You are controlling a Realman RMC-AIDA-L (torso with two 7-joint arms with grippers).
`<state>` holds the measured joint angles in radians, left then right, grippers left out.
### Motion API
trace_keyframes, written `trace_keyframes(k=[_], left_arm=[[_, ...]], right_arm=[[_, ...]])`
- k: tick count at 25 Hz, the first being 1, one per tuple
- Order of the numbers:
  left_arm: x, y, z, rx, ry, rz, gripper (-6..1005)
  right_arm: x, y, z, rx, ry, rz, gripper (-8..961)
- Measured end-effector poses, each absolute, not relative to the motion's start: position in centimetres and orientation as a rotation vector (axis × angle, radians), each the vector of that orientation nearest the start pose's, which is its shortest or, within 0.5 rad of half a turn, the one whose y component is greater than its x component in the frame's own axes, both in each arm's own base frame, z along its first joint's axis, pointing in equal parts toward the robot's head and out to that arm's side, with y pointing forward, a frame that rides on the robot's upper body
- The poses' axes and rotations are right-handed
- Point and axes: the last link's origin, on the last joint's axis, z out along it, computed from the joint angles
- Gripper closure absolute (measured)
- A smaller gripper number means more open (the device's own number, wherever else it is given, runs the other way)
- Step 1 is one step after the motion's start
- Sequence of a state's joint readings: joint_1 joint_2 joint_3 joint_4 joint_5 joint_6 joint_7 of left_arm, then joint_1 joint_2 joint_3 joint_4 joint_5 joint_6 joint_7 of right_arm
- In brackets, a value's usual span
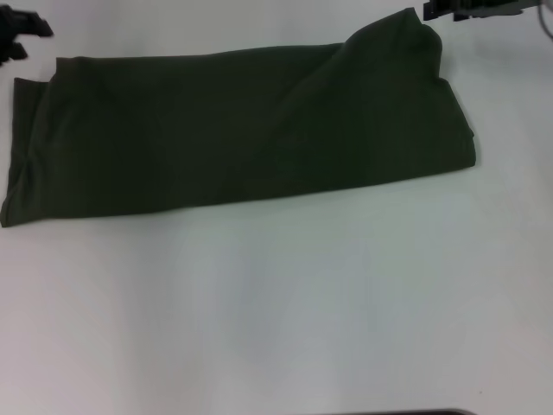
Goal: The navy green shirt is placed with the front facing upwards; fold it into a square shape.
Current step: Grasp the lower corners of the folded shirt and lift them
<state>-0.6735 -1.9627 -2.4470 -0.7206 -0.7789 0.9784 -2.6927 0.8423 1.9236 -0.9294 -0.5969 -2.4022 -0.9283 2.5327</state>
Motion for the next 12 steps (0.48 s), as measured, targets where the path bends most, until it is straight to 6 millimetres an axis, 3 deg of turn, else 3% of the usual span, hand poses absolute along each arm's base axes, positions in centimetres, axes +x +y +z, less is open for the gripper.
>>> trace_keyframes(k=[4, 12], left_arm=[[-30.1, 42.4, 9.7, -1.712, -1.752, -0.529, 475], [-29.4, 41.4, 9.5, -1.781, -1.797, -0.58, 450]], right_arm=[[24.5, 45.8, 6.0, -2.121, 1.443, 0.141, 374], [23.6, 44.4, 6.4, -2.209, 1.506, 0.137, 205]])
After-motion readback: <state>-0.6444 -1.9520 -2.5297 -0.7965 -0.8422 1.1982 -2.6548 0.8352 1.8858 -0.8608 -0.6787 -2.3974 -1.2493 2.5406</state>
